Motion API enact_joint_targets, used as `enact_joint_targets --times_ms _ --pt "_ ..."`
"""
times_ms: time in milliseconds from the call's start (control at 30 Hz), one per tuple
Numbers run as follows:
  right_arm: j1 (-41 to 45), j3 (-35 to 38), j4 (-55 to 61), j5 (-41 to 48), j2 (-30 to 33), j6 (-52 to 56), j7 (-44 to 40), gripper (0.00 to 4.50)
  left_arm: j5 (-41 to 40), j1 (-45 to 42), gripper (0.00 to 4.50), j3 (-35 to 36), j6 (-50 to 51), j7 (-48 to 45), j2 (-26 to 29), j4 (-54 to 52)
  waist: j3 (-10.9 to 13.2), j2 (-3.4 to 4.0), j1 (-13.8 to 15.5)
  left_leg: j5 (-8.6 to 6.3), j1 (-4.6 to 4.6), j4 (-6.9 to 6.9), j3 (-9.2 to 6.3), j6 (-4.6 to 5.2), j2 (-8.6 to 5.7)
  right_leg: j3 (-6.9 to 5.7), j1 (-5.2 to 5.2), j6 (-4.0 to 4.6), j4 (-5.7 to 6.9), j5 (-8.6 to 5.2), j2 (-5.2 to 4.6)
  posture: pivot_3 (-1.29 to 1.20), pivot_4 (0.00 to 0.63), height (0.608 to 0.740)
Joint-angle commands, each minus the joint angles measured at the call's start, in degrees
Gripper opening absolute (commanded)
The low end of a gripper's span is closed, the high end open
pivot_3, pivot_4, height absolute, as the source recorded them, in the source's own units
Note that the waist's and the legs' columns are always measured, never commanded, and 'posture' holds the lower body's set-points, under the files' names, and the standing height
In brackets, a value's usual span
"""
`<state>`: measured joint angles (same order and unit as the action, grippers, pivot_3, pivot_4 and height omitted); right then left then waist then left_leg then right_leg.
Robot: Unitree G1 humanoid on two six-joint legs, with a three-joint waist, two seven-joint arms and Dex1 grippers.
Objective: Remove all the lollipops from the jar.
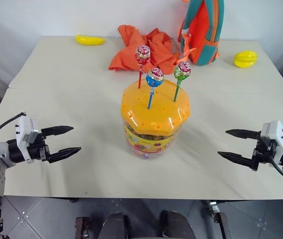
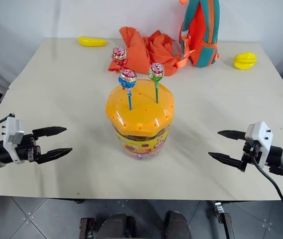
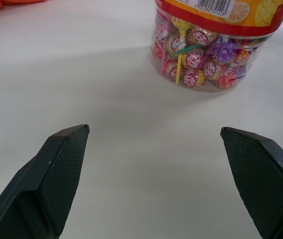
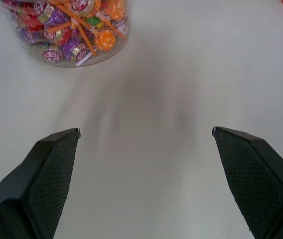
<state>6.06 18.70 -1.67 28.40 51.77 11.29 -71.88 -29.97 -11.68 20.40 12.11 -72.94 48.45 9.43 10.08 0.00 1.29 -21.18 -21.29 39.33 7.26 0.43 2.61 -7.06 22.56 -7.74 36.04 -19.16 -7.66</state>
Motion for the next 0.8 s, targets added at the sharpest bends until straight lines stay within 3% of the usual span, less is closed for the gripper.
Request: enact_joint_targets --times_ms 33,200,367,533,800 --pt "0.7 2.8 0.3 1.1 1.3 -0.7 -0.2 4.46 -1.3 -0.2 4.50 1.9 0.8 0.2 1.6 -1.5 0.0 0.00 0.0 0.00 0.00 0.01 0.00 0.00 0.00 0.00 0.00 0.00 0.01 0.00 0.00 0.00 0.150 0.740" --pt "1.5 3.1 0.2 1.5 1.5 -0.2 -0.2 4.46 -3.7 0.1 4.50 2.6 7.2 1.2 3.1 -3.6 0.0 0.00 -0.1 0.00 0.00 0.02 0.00 0.00 0.00 0.00 0.00 0.00 0.02 0.00 0.00 0.00 0.150 0.740" --pt "3.0 5.2 2.2 4.7 2.9 2.2 -0.8 4.46 -2.0 -2.8 4.50 3.0 5.8 1.0 6.2 -4.9 0.0 0.00 0.0 0.00 -0.01 0.09 -0.03 0.00 0.01 0.00 0.00 0.00 0.07 0.00 0.00 0.00 0.150 0.740" --pt "5.0 7.8 4.9 9.4 5.9 7.9 -1.8 4.46 -0.6 -13.1 4.50 -1.3 5.1 -0.7 9.4 -2.1 0.0 -0.01 0.2 -0.03 -0.05 0.26 -0.07 0.02 0.01 -0.02 -0.04 0.00 0.13 0.00 0.00 0.00 0.150 0.740" --pt "7.5 11.5 12.3 19.3 6.6 17.6 -0.1 4.46 -1.5 -35.3 4.50 -9.9 3.8 -4.4 2.0 2.7 0.0 -0.02 0.1 -0.12 -0.16 0.67 -0.21 0.06 0.00 -0.13 -0.04 0.00 0.49 0.00 0.00 0.00 0.150 0.740"
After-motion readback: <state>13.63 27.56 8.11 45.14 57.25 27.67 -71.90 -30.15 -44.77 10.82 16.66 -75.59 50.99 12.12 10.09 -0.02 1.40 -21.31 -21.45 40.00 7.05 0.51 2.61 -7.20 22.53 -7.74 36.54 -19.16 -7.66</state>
